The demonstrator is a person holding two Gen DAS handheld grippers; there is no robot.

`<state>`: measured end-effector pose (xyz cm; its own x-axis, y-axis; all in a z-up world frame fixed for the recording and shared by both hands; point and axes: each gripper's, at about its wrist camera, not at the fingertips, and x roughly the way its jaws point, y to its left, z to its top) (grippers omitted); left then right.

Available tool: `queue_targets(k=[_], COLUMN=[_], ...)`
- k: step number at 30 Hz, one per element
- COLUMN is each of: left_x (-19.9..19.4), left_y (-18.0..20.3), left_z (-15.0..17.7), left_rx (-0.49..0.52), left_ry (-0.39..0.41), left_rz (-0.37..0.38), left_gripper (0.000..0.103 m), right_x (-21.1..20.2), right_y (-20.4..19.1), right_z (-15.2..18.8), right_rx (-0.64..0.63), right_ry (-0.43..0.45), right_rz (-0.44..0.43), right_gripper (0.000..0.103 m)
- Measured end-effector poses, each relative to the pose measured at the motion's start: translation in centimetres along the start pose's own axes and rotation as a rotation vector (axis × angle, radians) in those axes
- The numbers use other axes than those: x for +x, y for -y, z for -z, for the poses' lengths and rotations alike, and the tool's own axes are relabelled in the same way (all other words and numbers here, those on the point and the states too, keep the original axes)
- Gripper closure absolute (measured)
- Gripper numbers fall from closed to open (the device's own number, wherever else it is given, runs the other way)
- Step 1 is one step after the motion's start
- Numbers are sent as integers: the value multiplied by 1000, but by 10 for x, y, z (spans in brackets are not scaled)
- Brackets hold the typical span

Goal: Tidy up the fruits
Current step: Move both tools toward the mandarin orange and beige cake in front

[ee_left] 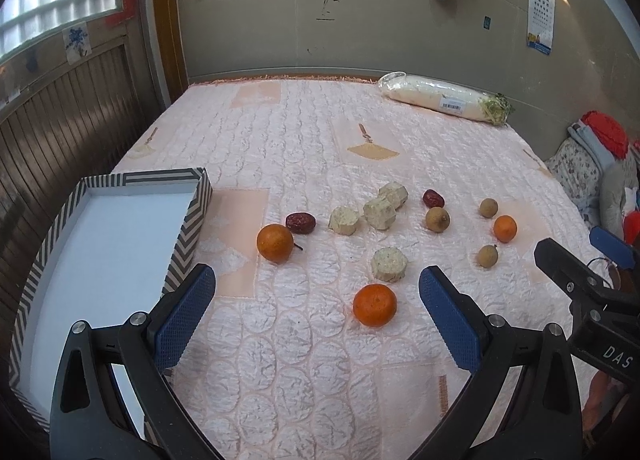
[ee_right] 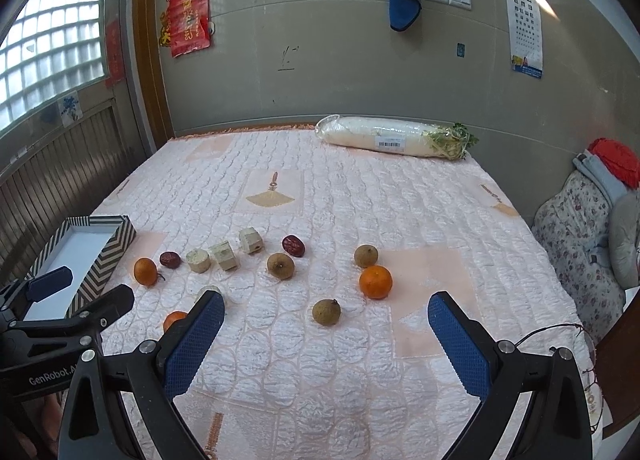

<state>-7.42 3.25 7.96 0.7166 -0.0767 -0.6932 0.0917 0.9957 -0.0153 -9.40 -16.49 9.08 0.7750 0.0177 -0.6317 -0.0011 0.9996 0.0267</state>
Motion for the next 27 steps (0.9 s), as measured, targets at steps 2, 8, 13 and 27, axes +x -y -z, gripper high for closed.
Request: queue_targets(k=[2, 8, 13, 27], left_x=[0, 3, 5, 25], left_y=[1, -1, -2, -12], left_z=[0, -1, 0, 0], left_rx=[3, -10, -4, -33], left_ry=[-1, -9, -16, -102], left_rz=[-8, -7, -5, 38], left_gripper=[0, 0, 0, 0], right_x=[0, 2, 3, 18], right_y=[-1, -5, -6, -5], right_z=[0, 1, 2, 5], right_rx=[-2, -15, -16, -10], right_ry=[0, -4, -10, -44], right_rz=[-1, 4, 1, -8], right_gripper=[1, 1, 1, 1])
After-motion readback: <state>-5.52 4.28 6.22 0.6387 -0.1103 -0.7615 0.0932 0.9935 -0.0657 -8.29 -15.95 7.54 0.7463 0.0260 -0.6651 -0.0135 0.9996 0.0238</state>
